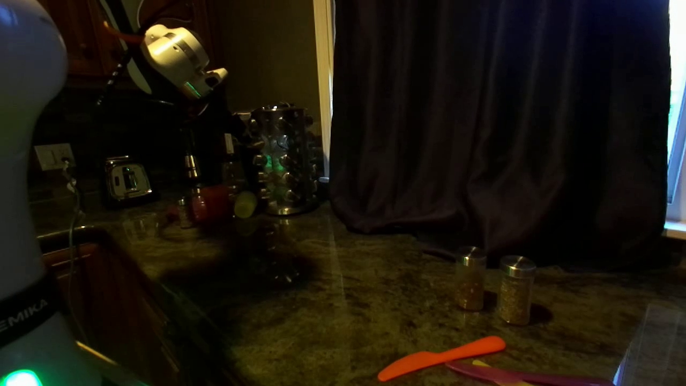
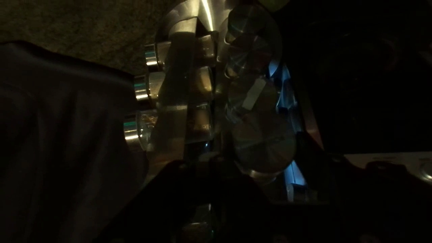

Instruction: Remove one bottle from the rack

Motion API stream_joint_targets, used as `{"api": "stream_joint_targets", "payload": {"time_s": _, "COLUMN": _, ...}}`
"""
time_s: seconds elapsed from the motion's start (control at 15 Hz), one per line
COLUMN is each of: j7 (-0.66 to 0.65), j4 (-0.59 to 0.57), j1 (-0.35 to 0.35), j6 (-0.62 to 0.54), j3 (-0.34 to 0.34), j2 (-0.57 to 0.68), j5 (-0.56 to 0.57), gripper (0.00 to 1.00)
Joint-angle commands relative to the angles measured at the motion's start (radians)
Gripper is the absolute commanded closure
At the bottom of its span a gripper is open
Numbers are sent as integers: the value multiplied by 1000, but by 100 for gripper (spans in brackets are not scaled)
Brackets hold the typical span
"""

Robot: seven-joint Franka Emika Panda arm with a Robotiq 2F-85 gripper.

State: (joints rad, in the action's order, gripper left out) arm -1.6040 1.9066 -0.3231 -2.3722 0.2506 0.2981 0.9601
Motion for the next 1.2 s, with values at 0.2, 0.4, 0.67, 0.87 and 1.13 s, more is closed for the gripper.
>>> {"api": "stream_joint_targets", "payload": {"time_s": 0.2, "j7": 51, "j4": 39, "j1": -13, "j6": -22, "j3": 8, "j2": -85, "j5": -97, "gripper": 76}}
{"api": "stream_joint_targets", "payload": {"time_s": 0.4, "j7": 93, "j4": 31, "j1": -7, "j6": -30, "j3": 11, "j2": -95, "j5": -172, "gripper": 76}}
{"api": "stream_joint_targets", "payload": {"time_s": 0.67, "j7": 140, "j4": 23, "j1": -15, "j6": -26, "j3": 4, "j2": -97, "j5": -270, "gripper": 76}}
{"api": "stream_joint_targets", "payload": {"time_s": 0.87, "j7": 129, "j4": 16, "j1": -23, "j6": -11, "j3": -9, "j2": -96, "j5": -301, "gripper": 76}}
{"api": "stream_joint_targets", "payload": {"time_s": 1.13, "j7": 65, "j4": 9, "j1": -35, "j6": -14, "j3": -31, "j2": -86, "j5": -281, "gripper": 76}}
